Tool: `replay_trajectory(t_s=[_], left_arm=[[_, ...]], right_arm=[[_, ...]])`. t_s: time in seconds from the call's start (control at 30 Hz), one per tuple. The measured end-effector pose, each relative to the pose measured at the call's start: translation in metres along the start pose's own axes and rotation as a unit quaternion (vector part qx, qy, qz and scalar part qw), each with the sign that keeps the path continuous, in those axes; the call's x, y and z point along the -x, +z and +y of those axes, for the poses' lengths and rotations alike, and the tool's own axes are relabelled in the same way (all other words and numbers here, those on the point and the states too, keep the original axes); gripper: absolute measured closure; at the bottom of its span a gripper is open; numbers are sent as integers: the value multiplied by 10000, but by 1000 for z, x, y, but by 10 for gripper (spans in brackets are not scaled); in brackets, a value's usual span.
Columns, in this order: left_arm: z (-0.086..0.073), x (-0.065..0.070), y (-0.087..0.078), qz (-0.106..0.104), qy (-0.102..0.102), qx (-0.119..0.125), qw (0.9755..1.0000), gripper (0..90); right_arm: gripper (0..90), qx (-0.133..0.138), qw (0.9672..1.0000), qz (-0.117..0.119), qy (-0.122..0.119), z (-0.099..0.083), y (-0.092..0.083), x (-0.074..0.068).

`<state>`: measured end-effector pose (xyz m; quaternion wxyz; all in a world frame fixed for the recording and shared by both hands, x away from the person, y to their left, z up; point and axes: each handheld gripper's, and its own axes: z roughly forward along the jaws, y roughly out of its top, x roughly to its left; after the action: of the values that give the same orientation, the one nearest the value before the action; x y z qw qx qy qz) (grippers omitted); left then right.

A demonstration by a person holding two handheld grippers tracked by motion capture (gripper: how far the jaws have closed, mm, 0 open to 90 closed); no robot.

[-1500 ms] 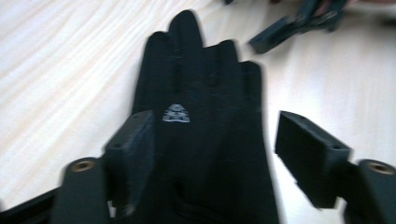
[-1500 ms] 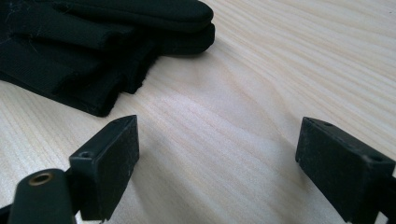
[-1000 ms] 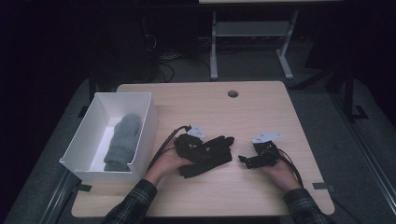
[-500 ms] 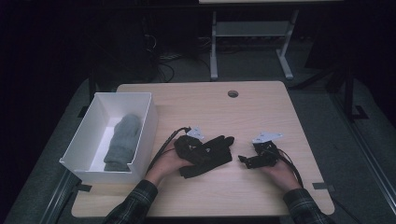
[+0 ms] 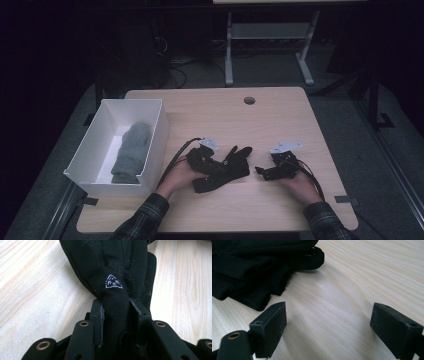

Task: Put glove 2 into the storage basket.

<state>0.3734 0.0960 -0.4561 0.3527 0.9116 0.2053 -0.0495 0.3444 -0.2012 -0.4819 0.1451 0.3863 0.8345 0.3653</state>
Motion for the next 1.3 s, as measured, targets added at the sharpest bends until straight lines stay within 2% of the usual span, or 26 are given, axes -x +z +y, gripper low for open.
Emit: replay_trajectory(t_s=[0.13,0.37,0.43,0.53,0.87,1.1,1.17,1.2,1.3], left_arm=[[4,6,-5,159,-9,-37,9999,678],[13,14,-24,495,-211,77,9985,680],[15,15,-32,511,-298,144,9981,680],[19,16,-43,607,-477,285,9966,680],[40,21,-88,938,-758,461,9916,679],[52,23,-120,1169,-791,552,9885,680],[54,22,-131,1169,-812,595,9880,679],[56,22,-136,1226,-844,641,9868,679],[58,22,-151,1337,-831,646,9854,679]], right_arm=[[136,0,10000,0,0,0,0,0],[135,-10,10000,-2,26,0,0,0],[135,-11,10000,-3,34,0,0,-1],[135,-11,10000,-2,38,0,0,-1],[135,1,10000,-4,15,0,0,0],[134,3,10000,2,30,0,0,-1],[134,0,10000,-2,20,0,0,0],[135,-4,10000,-2,22,0,0,0],[134,0,10000,4,42,0,0,-1]])
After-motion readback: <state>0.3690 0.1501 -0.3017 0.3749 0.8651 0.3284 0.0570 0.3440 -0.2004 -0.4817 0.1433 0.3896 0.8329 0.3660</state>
